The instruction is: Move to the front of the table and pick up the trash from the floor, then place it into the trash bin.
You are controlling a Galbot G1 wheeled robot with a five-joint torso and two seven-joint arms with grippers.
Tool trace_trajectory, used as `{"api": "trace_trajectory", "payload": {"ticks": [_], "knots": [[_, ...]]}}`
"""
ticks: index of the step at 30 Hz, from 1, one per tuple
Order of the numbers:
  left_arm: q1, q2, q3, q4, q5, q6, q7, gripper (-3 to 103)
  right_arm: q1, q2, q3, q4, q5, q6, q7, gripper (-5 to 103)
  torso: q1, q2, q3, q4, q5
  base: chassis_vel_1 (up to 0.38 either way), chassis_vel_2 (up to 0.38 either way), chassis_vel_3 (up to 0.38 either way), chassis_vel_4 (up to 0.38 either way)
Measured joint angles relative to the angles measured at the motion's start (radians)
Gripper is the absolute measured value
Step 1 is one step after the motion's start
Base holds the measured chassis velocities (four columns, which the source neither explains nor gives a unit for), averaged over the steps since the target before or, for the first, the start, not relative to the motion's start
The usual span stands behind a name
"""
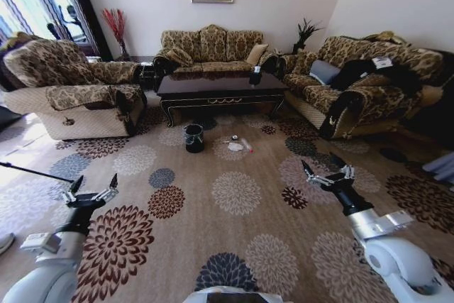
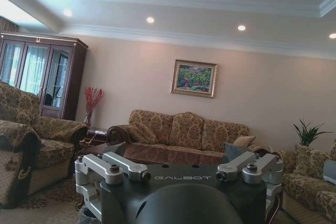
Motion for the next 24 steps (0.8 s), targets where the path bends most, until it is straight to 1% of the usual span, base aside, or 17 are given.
{"api": "trace_trajectory", "payload": {"ticks": [8,12,14,16,24], "knots": [[-0.002,-0.01,0.001,-0.006,0.005,0.01,-0.001,100,0.012,-0.006,-0.006,-0.01,0.002,0.0,0.0,100,-0.013,-0.031,-0.017,0.0001,0.0,0.0,0.0,0.0,0.0],[-0.01,-0.011,0.011,-0.004,0.012,0.012,-0.001,100,0.002,-0.005,-0.001,-0.01,0.003,0.0,0.0,100,-0.023,-0.054,-0.031,0.0,-0.0001,0.0,0.0,0.0,0.0],[-0.01,-0.011,0.011,-0.004,0.012,0.012,-0.001,100,0.0,-0.005,0.0,-0.01,0.003,0.0,0.0,100,-0.024,-0.058,-0.033,-0.0001,0.0,0.0,0.0,0.0,0.0],[-0.011,-0.009,0.012,-0.001,0.013,0.012,-0.001,100,-0.001,-0.007,0.004,-0.01,0.004,0.0,0.0,100,-0.03,-0.071,-0.041,0.0002,-0.0001,0.0,0.0,0.0,0.0],[-0.011,-0.006,0.008,0.002,0.011,0.01,-0.001,100,0.001,-0.005,0.002,-0.01,0.003,0.0,0.0,100,-0.043,-0.102,-0.059,0.0,0.0,0.0,0.0,0.0,0.0]]}}
